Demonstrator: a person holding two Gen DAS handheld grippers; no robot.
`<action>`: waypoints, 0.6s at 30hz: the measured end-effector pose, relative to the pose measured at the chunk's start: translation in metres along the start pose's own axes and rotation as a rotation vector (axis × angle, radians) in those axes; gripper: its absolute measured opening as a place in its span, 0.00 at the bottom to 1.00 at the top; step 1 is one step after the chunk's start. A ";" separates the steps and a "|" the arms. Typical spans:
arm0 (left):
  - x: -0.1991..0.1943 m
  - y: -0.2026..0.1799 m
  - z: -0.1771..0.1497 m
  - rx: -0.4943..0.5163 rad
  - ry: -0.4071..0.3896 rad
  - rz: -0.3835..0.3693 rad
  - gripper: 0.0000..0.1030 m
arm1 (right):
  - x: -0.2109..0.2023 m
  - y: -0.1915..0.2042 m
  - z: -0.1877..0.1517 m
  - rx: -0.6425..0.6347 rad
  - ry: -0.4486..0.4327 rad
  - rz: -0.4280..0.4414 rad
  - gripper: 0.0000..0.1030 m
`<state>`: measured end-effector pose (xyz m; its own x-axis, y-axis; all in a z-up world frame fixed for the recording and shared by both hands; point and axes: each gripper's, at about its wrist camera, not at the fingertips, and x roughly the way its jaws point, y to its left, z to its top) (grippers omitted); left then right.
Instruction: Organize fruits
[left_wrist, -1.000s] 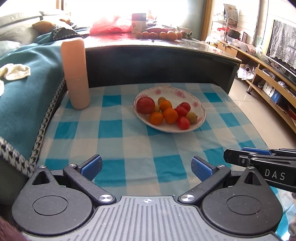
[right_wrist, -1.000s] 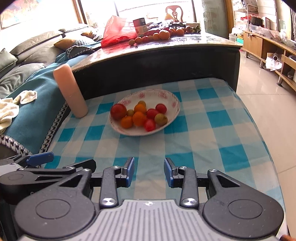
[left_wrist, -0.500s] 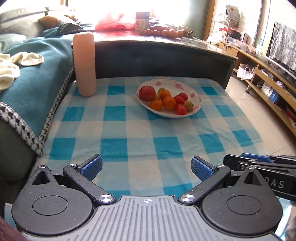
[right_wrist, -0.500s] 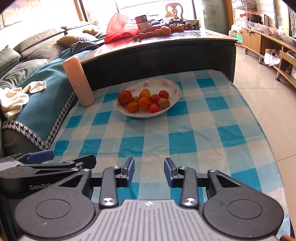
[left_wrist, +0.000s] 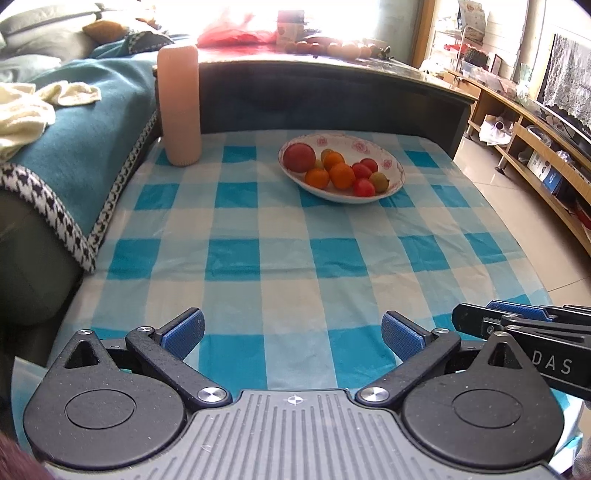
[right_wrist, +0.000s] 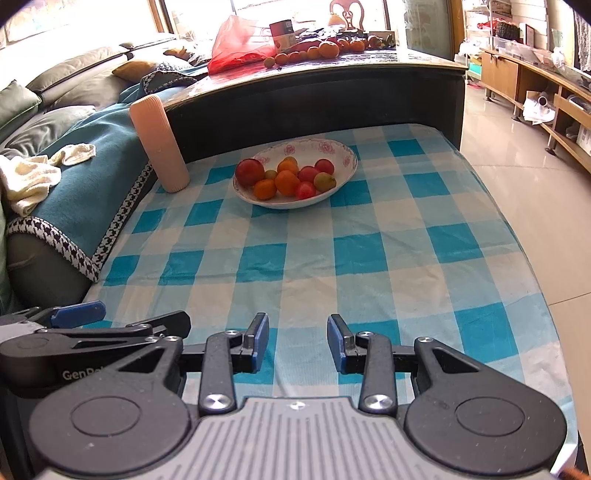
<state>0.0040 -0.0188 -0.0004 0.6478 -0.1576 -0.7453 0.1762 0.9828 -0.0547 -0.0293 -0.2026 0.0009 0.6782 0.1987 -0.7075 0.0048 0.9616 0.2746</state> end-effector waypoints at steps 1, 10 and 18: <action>-0.001 0.001 -0.001 -0.008 0.003 -0.005 1.00 | -0.001 0.000 -0.001 0.001 0.000 0.001 0.49; -0.014 -0.007 -0.008 0.009 -0.051 0.030 1.00 | -0.008 0.000 -0.009 0.009 0.004 -0.003 0.49; -0.013 -0.008 -0.013 0.020 -0.037 0.027 1.00 | -0.010 0.001 -0.015 0.002 0.013 -0.012 0.49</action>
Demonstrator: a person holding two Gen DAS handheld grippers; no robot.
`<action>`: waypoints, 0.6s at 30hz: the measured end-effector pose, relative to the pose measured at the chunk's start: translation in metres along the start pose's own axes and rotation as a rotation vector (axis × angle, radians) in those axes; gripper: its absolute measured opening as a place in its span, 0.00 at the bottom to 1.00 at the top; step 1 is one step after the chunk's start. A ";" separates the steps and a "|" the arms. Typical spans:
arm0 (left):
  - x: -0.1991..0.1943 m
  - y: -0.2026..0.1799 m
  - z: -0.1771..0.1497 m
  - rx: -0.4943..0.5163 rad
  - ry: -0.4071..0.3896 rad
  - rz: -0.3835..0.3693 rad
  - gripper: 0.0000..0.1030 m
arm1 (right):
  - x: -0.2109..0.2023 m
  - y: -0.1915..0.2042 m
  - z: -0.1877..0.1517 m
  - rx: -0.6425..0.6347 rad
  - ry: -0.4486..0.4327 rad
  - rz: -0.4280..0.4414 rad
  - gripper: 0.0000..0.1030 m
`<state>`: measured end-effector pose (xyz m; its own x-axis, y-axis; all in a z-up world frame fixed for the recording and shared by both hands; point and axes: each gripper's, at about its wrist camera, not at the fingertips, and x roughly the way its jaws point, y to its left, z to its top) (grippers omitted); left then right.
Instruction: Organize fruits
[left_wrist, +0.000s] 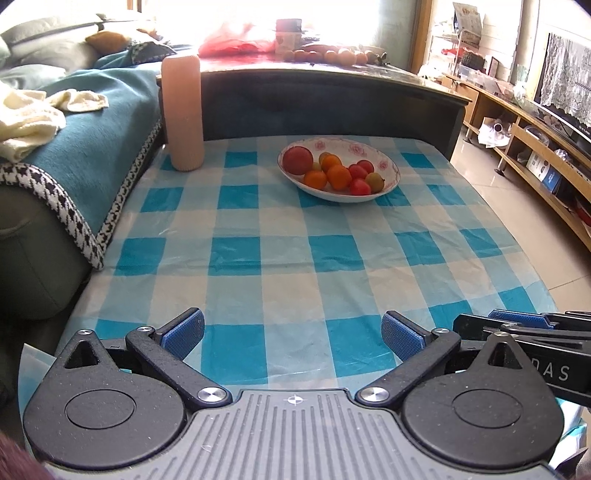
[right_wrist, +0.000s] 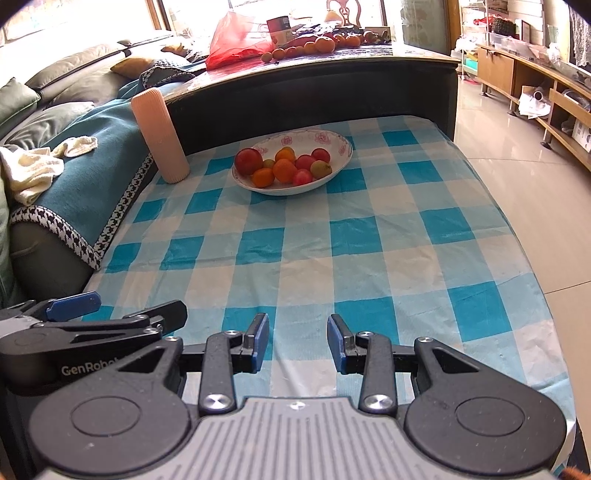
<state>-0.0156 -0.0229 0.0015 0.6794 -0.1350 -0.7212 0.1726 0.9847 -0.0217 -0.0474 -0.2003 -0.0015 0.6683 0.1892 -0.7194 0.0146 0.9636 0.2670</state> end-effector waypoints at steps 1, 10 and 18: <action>0.000 0.000 -0.001 0.002 0.001 0.003 1.00 | 0.000 0.001 -0.001 -0.002 0.002 -0.002 0.49; 0.001 0.000 -0.004 -0.002 0.017 0.006 1.00 | 0.001 0.002 -0.005 -0.010 0.013 -0.011 0.49; 0.002 0.000 -0.004 -0.003 0.017 0.008 1.00 | 0.001 0.002 -0.005 -0.011 0.013 -0.011 0.49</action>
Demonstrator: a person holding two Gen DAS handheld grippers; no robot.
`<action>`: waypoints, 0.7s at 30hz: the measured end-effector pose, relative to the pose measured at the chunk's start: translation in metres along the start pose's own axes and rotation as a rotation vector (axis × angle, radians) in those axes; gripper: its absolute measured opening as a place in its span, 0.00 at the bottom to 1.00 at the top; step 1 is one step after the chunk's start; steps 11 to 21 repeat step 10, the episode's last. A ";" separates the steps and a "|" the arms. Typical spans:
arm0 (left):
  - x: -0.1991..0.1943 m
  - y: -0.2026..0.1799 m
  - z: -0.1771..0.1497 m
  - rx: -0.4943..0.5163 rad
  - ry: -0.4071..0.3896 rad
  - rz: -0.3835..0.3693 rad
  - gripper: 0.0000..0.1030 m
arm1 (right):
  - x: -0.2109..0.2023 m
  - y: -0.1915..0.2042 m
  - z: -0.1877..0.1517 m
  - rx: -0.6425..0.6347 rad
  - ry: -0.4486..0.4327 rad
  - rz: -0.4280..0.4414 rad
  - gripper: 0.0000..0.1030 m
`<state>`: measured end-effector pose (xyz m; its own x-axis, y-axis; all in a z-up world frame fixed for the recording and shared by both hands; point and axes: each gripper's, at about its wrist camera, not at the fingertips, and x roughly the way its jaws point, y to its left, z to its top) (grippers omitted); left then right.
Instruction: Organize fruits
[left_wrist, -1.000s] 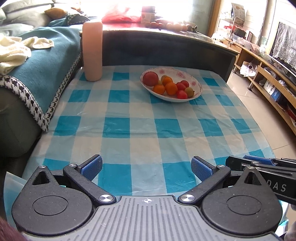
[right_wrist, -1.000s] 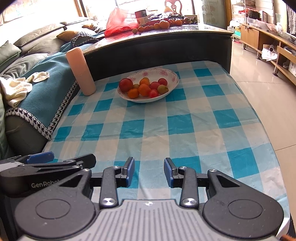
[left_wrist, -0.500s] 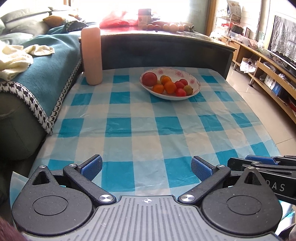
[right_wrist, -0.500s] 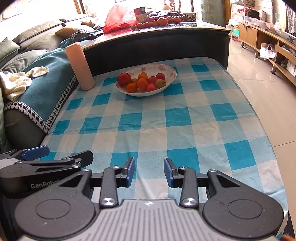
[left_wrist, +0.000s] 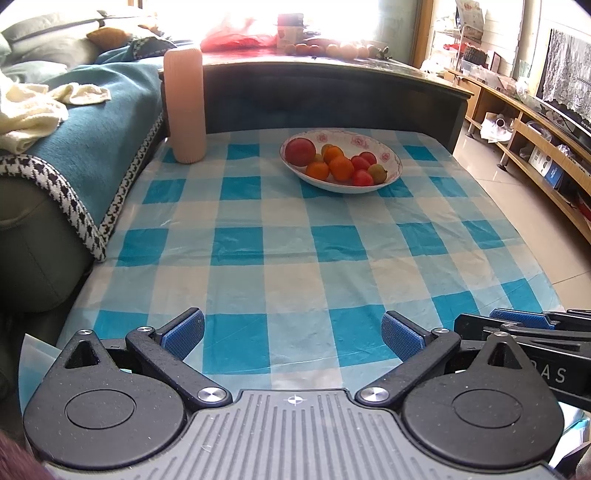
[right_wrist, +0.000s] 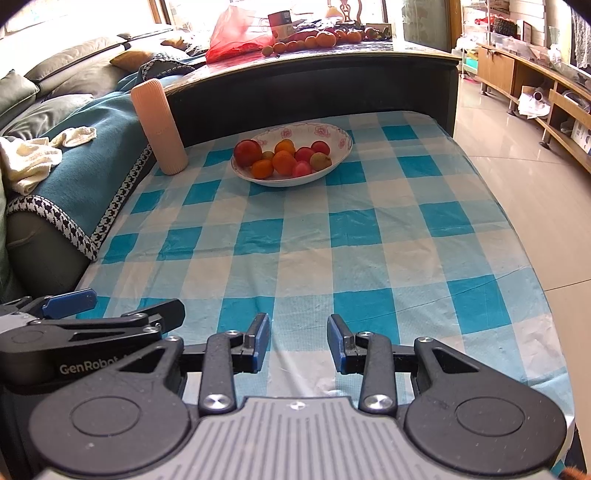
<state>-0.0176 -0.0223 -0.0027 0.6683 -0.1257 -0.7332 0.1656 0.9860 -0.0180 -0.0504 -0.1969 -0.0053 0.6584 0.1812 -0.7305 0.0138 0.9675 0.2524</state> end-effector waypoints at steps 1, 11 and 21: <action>0.000 0.000 0.000 0.000 0.001 0.000 1.00 | 0.000 0.000 0.000 0.000 0.001 0.000 0.49; -0.001 -0.002 0.001 -0.007 -0.002 0.011 1.00 | 0.000 0.000 -0.001 0.002 -0.005 0.005 0.49; -0.001 -0.002 0.001 -0.007 -0.002 0.011 1.00 | 0.000 0.000 -0.001 0.002 -0.005 0.005 0.49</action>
